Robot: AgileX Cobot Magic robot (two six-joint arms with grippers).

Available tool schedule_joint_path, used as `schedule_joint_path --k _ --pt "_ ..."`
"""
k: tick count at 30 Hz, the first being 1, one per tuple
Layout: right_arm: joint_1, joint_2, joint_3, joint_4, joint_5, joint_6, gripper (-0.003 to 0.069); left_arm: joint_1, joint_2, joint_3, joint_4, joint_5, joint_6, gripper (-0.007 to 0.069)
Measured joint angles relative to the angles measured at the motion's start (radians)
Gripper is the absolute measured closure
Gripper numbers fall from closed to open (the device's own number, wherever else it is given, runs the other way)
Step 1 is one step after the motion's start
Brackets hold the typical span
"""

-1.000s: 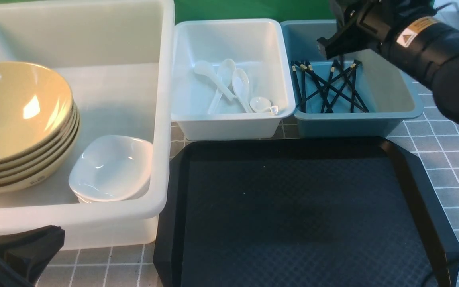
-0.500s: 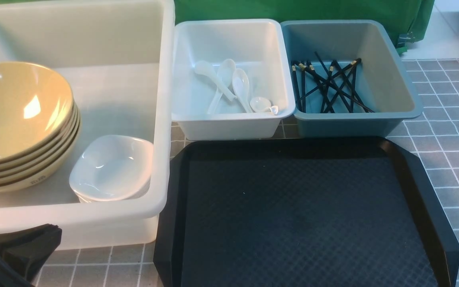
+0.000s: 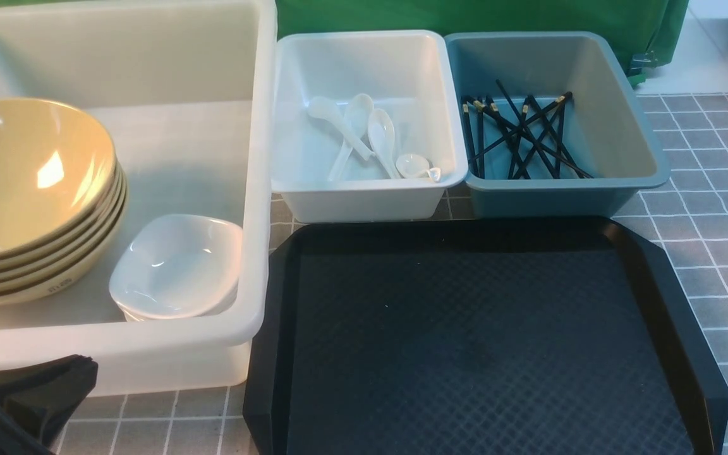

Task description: On grey table put chopsticks spoon bowls plates into blue grey white boxes.

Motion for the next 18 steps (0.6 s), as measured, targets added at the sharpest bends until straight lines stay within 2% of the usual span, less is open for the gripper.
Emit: schedule_joint_path --k 5,8,13,14,18 --pt "0.000 -0.213 0.242 0.000 -0.007 0.000 0.0625 0.000 0.000 0.000 0.000 0.000 0.000 0.0630" --pt "0.000 -0.230 0.283 0.000 0.000 0.000 0.0625 0.000 0.000 0.000 0.000 -0.001 0.000 0.0630" --pt "-0.001 -0.234 0.293 -0.003 0.142 0.000 0.0625 0.000 0.000 0.000 0.000 0.000 0.000 0.0630" --pt "-0.001 -0.234 0.293 -0.017 0.155 0.000 0.0625 0.000 0.000 0.000 0.000 0.000 0.000 0.0630" --pt "-0.062 -0.234 0.293 -0.199 0.259 0.013 0.0625 0.000 0.000 0.000 0.003 0.000 0.000 0.0630"
